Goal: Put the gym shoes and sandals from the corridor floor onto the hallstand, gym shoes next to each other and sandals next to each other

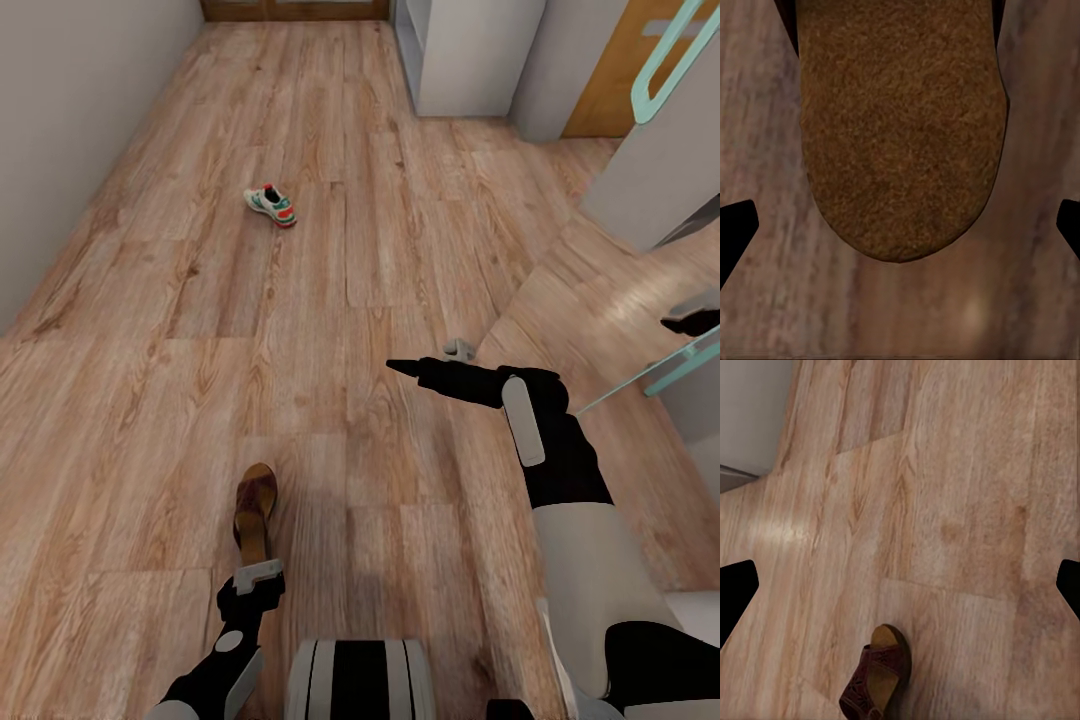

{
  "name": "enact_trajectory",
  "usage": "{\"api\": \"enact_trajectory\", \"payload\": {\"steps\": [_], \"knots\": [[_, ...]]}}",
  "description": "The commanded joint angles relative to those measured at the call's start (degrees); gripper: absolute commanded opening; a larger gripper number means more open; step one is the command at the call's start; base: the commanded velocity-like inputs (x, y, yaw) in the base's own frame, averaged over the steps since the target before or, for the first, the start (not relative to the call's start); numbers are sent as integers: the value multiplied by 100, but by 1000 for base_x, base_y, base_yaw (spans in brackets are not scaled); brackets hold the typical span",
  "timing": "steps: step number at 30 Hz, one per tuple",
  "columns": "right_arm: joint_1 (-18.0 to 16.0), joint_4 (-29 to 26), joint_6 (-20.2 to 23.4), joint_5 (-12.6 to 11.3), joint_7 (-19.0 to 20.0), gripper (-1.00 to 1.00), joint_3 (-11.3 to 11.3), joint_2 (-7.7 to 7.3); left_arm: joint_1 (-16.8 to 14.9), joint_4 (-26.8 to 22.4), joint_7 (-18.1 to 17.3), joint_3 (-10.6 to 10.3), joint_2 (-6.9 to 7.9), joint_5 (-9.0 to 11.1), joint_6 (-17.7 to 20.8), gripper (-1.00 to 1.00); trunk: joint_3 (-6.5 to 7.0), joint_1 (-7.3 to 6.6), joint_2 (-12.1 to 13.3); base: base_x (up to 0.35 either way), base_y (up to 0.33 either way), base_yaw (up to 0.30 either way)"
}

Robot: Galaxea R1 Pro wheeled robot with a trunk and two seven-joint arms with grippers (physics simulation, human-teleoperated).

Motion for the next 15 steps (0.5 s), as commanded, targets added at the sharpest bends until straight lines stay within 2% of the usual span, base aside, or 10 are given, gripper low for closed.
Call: {"api": "enact_trajectory", "payload": {"steps": [1,15], "knots": [[-3,-1,32,27,44,100,-19,5,-2,4,-3,15,-4,18,-23,100,-13,-1,-1,0,0,0],[-3,5,32,27,44,100,-19,2,6,4,-2,13,4,18,-32,100,-136,-1,-1,0,0,0]]}}
